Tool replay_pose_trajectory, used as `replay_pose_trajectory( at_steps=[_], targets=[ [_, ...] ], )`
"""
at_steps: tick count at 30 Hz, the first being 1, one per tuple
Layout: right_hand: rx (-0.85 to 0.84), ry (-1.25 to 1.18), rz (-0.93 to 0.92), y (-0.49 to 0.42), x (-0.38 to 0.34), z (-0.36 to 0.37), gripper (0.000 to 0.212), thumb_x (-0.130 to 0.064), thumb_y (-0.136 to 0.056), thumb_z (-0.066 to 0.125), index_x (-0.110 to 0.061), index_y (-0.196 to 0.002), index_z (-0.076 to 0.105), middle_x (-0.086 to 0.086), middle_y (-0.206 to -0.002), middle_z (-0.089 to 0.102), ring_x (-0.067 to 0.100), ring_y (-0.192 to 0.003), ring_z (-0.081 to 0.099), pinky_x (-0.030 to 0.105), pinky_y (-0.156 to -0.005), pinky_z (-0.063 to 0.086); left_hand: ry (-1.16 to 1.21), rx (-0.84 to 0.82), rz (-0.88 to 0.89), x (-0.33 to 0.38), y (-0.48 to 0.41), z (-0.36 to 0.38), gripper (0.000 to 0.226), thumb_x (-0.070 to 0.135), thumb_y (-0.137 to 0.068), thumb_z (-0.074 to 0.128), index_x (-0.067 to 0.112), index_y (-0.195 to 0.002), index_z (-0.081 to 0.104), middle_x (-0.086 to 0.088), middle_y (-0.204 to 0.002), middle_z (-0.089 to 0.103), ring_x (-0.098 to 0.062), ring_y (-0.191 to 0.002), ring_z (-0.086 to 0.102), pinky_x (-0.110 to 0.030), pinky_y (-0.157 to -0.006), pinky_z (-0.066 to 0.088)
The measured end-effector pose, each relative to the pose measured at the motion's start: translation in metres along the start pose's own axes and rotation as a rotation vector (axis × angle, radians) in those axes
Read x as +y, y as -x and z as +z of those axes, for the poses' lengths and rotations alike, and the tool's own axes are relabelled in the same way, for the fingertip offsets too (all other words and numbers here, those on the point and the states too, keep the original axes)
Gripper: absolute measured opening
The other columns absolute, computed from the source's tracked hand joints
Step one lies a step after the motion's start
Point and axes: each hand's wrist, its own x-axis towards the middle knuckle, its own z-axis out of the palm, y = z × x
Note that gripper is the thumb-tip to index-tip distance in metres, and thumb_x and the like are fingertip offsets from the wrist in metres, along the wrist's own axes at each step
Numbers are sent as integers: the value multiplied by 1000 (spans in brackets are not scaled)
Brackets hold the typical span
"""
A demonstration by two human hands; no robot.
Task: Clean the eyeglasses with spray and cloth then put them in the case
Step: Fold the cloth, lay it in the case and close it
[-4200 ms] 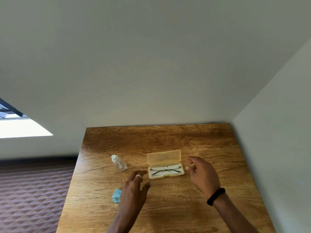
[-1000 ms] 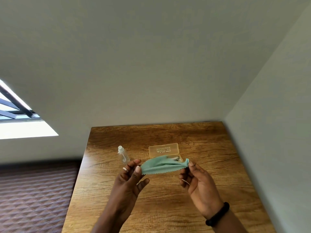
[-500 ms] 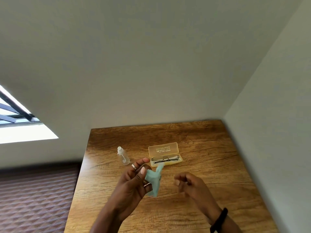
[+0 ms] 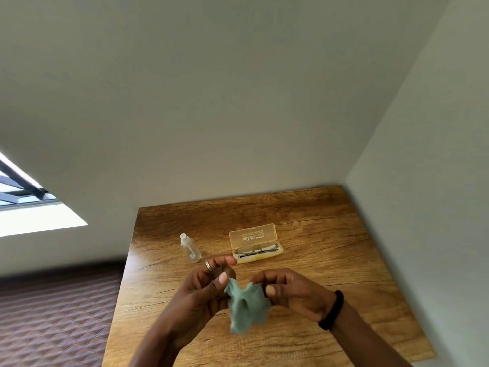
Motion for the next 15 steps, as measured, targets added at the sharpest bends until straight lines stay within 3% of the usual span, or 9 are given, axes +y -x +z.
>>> replay_pose_trajectory(
  at_steps=[5, 9, 12, 15],
  targets=[
    [79, 175, -83, 5, -8, 0, 23, -25, -86, 72, -14, -107, 71, 0, -101, 68, 16, -95, 62, 28, -81, 50, -49, 26, 18, 1, 1, -5, 58, 29, -68, 90, 8, -116, 66, -11, -89, 55, -20, -75, 59, -34, -67, 56],
    [182, 168, -108, 8, -9, -6, 23, -25, -84, 74, -9, -101, 74, 9, -100, 71, 24, -96, 65, 38, -85, 52, -146, 54, 38, 5, 1, -10, 59, 35, -67, 90, 10, -116, 66, -11, -90, 55, -22, -80, 59, -39, -74, 55],
    [316, 333, -151, 9, -9, -12, 16, -19, -83, 76, -9, -96, 76, 9, -94, 75, 20, -90, 69, 32, -79, 55, -377, 105, 60, 8, 2, -12, 46, 34, -75, 83, 13, -112, 68, -10, -90, 58, -21, -86, 60, -42, -82, 54],
    [500, 550, -172, 7, -11, -17, 12, -7, -83, 75, -18, -87, 78, -2, -87, 77, 10, -85, 71, 22, -74, 53, -621, 213, 107, 6, -2, -15, 22, 19, -84, 76, 14, -105, 71, -13, -84, 64, -15, -82, 64, -33, -80, 54]
  ],
)
